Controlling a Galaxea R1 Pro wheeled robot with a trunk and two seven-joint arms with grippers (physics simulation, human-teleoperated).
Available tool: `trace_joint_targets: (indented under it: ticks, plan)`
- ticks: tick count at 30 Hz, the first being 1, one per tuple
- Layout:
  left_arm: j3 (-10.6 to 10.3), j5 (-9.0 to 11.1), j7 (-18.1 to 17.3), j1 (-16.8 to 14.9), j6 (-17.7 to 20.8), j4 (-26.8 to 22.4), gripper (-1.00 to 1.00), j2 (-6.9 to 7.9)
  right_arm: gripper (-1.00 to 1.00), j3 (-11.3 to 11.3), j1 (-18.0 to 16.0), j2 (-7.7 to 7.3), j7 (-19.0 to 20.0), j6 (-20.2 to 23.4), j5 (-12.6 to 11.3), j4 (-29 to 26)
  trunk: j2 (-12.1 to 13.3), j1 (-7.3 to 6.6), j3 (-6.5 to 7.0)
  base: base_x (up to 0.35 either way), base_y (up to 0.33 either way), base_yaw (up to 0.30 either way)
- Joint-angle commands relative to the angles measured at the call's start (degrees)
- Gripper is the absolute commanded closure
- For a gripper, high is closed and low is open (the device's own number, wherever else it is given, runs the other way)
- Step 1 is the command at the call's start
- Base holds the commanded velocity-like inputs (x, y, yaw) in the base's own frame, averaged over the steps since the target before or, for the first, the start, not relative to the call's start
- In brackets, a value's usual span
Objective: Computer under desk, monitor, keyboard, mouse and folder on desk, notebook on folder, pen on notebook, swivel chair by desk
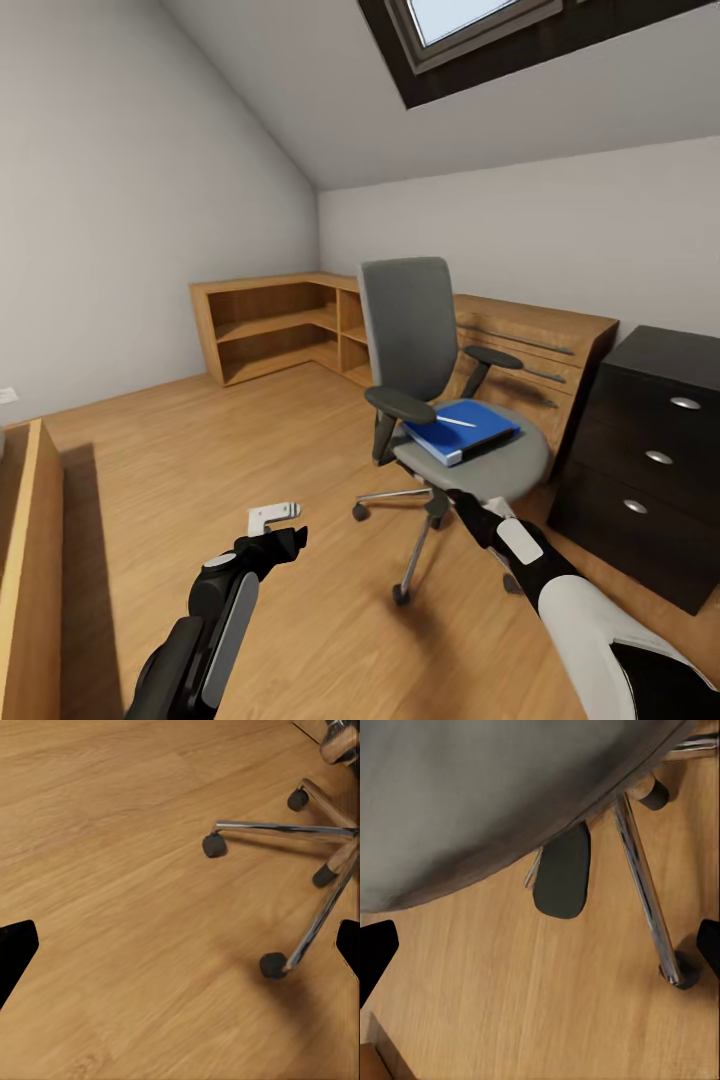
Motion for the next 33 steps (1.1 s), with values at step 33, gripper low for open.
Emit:
trace_joint_targets:
  ticks: [33]
  plan:
    - [0.0,0.7,0.5,0.0,0.3,-0.1,-1.0,0.0,-1.0,-0.4,0.0,-0.05,0.2,0.3,0.0,0.0,0.0,-0.01,-0.06,-0.065,-0.028,0.0]
